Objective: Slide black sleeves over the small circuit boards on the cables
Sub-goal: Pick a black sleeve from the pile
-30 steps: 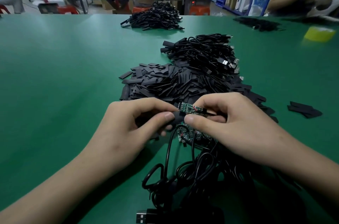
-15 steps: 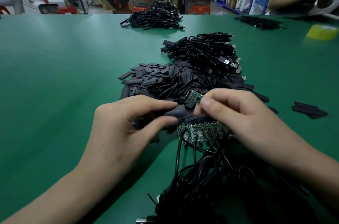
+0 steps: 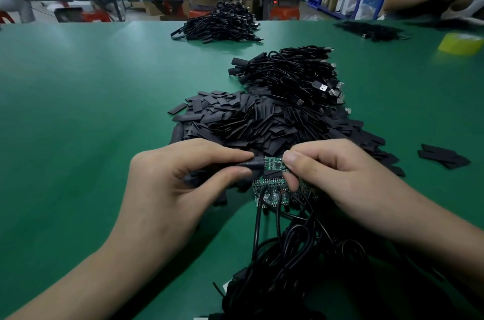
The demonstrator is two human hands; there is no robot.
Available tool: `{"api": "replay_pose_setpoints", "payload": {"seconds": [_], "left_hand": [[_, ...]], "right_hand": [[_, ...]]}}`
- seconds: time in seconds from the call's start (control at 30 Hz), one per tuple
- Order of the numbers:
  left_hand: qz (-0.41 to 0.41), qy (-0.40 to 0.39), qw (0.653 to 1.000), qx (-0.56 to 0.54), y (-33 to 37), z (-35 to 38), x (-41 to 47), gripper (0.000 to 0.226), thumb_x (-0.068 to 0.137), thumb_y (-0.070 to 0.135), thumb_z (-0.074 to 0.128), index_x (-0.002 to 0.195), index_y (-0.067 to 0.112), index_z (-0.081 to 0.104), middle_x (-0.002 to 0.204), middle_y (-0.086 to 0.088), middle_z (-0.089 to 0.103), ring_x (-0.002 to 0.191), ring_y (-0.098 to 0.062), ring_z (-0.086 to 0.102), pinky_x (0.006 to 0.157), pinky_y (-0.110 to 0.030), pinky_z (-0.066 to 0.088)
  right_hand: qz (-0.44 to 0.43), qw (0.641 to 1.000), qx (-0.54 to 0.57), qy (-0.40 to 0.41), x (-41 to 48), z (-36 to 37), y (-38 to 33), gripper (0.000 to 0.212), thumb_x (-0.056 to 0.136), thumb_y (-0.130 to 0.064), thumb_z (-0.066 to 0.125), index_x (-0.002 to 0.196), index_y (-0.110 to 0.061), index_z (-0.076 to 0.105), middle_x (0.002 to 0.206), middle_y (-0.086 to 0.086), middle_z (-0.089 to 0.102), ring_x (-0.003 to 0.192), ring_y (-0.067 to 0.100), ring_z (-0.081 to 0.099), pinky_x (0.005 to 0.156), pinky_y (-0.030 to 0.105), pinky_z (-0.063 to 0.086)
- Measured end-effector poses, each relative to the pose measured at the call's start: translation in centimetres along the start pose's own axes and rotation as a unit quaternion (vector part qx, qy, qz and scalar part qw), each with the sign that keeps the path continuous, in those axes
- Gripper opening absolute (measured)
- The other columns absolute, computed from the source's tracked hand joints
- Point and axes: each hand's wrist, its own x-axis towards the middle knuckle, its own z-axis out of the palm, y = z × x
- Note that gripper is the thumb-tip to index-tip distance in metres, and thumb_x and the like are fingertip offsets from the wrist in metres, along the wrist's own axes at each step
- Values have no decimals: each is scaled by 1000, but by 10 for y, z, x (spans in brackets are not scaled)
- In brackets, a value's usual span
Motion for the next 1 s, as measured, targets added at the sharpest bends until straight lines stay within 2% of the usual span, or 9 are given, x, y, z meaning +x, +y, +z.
{"api": "replay_pose_setpoints", "payload": {"seconds": [0.23, 0.33, 0.4, 0.47, 0.5, 0.6, 0.63, 0.8, 1.0], "left_hand": [[24, -24, 999, 36, -4, -1, 0, 19, 80, 27, 78, 98, 22, 80, 94, 15, 74, 87, 0, 69, 81, -13, 51], [39, -53, 997, 52, -6, -3, 2, 21, 80, 27, 78, 100, 20, 80, 94, 12, 73, 87, 1, 69, 82, -13, 51], [53, -65, 994, 64, -7, -5, 3, 22, 81, 29, 78, 100, 19, 81, 94, 11, 74, 85, 1, 68, 82, -13, 51], [63, -62, 993, 74, -6, -5, 3, 23, 81, 30, 77, 101, 19, 81, 94, 11, 74, 86, 2, 68, 82, -13, 51], [65, -57, 993, 75, -6, -5, 3, 23, 81, 30, 77, 101, 19, 81, 95, 11, 74, 86, 2, 68, 83, -13, 52], [41, -45, 997, 53, -5, -4, 3, 22, 81, 31, 77, 101, 21, 80, 94, 15, 74, 86, 2, 69, 80, -17, 53], [27, -44, 998, 40, -5, -4, 3, 22, 81, 32, 77, 101, 23, 80, 94, 17, 74, 86, 2, 69, 79, -18, 54], [-17, -57, 998, 7, -7, -3, 3, 22, 80, 35, 76, 101, 29, 79, 91, 21, 75, 86, 1, 70, 77, -17, 52], [69, -98, 992, 42, -3, -1, 3, 22, 86, 27, 74, 104, 17, 79, 96, 10, 73, 87, -2, 68, 77, -16, 51]], "right_hand": [[-4, 999, -35, 5, -3, 1, -3, 39, 97, -48, 46, 72, -24, 64, 47, -11, 31, 42, 5, 29, 46, 18, 29], [-4, 999, -46, 11, -2, 1, -3, 39, 98, -48, 47, 72, -25, 65, 48, -10, 33, 44, 4, 31, 46, 20, 28], [10, 1000, -13, -4, -1, 0, -2, 45, 100, -54, 45, 72, -25, 66, 52, -4, 32, 47, 8, 31, 50, 26, 28], [28, 999, 16, -21, 0, -2, -3, 47, 98, -59, 44, 72, -26, 67, 60, 14, 34, 51, 16, 32, 54, 39, 29], [31, 999, 21, -24, 0, -2, -3, 48, 99, -59, 45, 72, -26, 67, 60, 15, 33, 51, 16, 32, 53, 39, 28], [21, 1000, 1, -12, -2, 0, -3, 42, 97, -53, 46, 75, -25, 67, 52, -7, 31, 45, 7, 28, 47, 23, 26], [15, 1000, -12, -10, -2, 1, -3, 40, 97, -52, 45, 76, -25, 67, 51, -10, 31, 45, 6, 29, 47, 23, 28], [-12, 999, -38, 4, -3, 2, -4, 38, 96, -49, 46, 74, -25, 65, 49, -10, 35, 45, 5, 31, 48, 21, 31], [-7, 999, -37, -28, -4, 5, -5, 35, 97, -48, 48, 75, -30, 68, 47, -11, 37, 44, 5, 32, 47, 21, 31]]}}
